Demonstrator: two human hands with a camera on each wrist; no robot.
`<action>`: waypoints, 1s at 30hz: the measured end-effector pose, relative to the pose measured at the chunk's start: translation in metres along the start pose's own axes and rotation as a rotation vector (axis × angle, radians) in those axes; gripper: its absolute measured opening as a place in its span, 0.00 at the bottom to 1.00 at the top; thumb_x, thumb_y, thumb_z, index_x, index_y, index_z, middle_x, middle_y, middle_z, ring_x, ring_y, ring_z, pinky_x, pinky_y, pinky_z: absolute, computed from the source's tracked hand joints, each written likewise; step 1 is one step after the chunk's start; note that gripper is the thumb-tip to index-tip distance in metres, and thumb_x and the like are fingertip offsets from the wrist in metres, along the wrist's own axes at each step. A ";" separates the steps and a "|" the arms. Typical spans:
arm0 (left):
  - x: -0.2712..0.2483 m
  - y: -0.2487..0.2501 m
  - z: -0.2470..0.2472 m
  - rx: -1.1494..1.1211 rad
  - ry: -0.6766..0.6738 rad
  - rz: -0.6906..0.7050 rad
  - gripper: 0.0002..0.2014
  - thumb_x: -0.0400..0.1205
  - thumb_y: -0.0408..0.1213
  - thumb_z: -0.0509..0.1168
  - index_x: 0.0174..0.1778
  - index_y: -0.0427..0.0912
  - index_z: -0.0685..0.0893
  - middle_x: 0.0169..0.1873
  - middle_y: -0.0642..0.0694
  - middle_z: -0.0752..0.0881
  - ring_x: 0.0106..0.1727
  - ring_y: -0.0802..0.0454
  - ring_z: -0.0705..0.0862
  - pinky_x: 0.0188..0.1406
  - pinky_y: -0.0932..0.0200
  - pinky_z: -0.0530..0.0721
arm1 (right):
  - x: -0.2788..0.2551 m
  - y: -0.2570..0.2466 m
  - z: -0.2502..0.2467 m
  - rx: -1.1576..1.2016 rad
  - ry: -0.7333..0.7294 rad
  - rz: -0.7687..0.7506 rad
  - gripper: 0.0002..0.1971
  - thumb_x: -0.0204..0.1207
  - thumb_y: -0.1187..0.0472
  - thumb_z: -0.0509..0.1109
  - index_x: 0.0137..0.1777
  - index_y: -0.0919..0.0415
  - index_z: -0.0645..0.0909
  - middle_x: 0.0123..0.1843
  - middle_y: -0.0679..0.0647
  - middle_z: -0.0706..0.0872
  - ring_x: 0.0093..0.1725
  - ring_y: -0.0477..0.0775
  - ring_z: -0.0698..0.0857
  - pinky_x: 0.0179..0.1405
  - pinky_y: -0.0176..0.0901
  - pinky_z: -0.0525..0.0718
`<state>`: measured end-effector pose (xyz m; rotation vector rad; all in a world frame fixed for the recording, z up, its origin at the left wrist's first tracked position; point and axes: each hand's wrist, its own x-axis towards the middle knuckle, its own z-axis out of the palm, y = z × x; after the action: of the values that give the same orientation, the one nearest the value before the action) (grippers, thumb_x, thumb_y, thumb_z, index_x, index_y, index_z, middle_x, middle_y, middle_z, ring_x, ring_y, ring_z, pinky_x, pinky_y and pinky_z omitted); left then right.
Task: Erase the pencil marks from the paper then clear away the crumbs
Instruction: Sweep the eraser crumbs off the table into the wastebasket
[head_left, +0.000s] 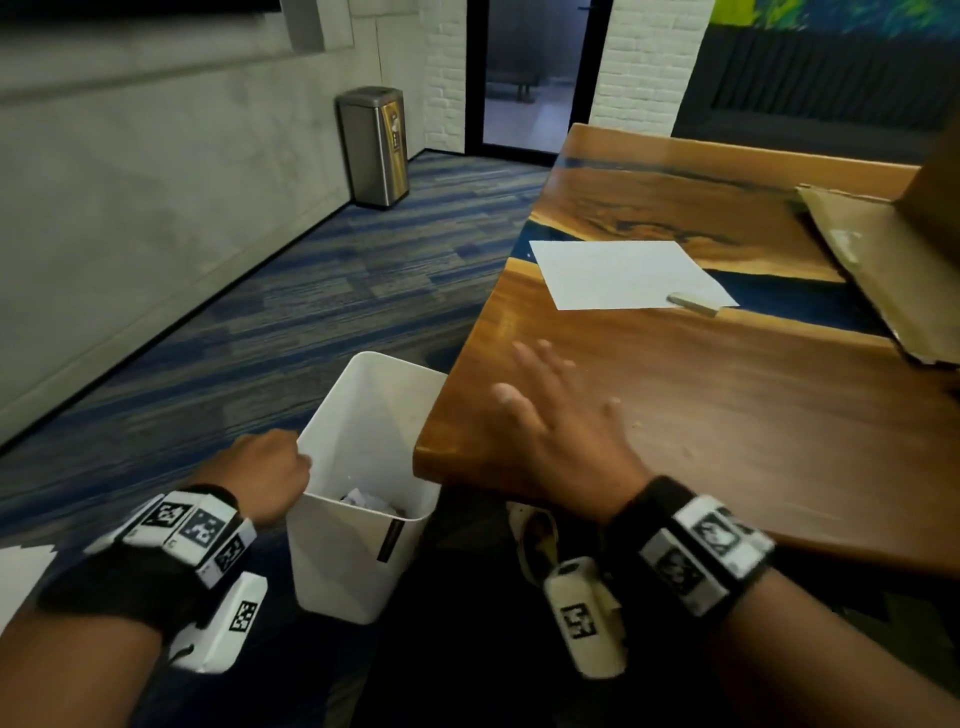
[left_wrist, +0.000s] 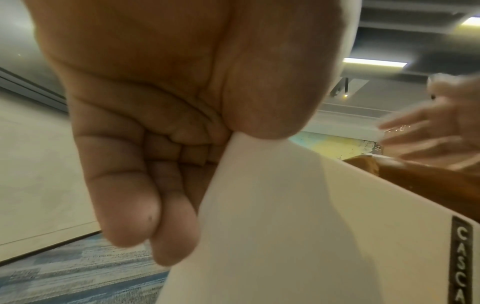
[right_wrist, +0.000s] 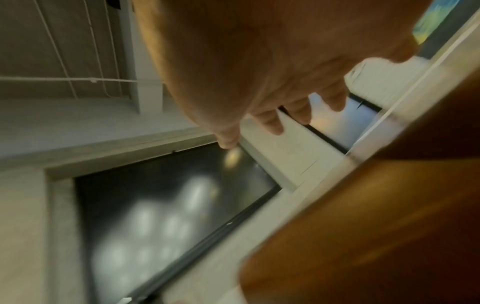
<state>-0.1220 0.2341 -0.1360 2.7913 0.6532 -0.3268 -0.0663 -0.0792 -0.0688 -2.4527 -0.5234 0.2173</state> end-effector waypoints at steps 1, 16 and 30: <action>-0.001 -0.002 0.000 0.016 -0.002 0.000 0.09 0.85 0.42 0.56 0.47 0.46 0.81 0.47 0.44 0.83 0.44 0.45 0.82 0.41 0.52 0.76 | -0.003 0.021 -0.012 -0.085 -0.016 0.113 0.35 0.79 0.27 0.40 0.86 0.35 0.48 0.90 0.43 0.43 0.88 0.52 0.43 0.82 0.76 0.40; -0.011 0.003 -0.004 0.098 -0.031 0.066 0.09 0.84 0.41 0.58 0.52 0.49 0.84 0.56 0.42 0.88 0.55 0.41 0.85 0.53 0.50 0.82 | -0.011 -0.013 0.018 0.161 -0.046 -0.436 0.27 0.85 0.48 0.64 0.82 0.52 0.69 0.83 0.53 0.71 0.82 0.51 0.68 0.82 0.58 0.66; -0.013 0.015 0.001 0.047 -0.036 0.051 0.11 0.86 0.42 0.55 0.56 0.51 0.83 0.54 0.47 0.87 0.49 0.48 0.85 0.52 0.49 0.84 | -0.004 0.011 0.033 -0.471 -0.249 -0.106 0.40 0.76 0.23 0.41 0.86 0.37 0.42 0.90 0.50 0.39 0.88 0.63 0.35 0.77 0.80 0.32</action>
<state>-0.1265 0.2156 -0.1302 2.8339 0.5725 -0.3858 -0.0753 -0.0709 -0.1017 -2.8585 -0.8955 0.3967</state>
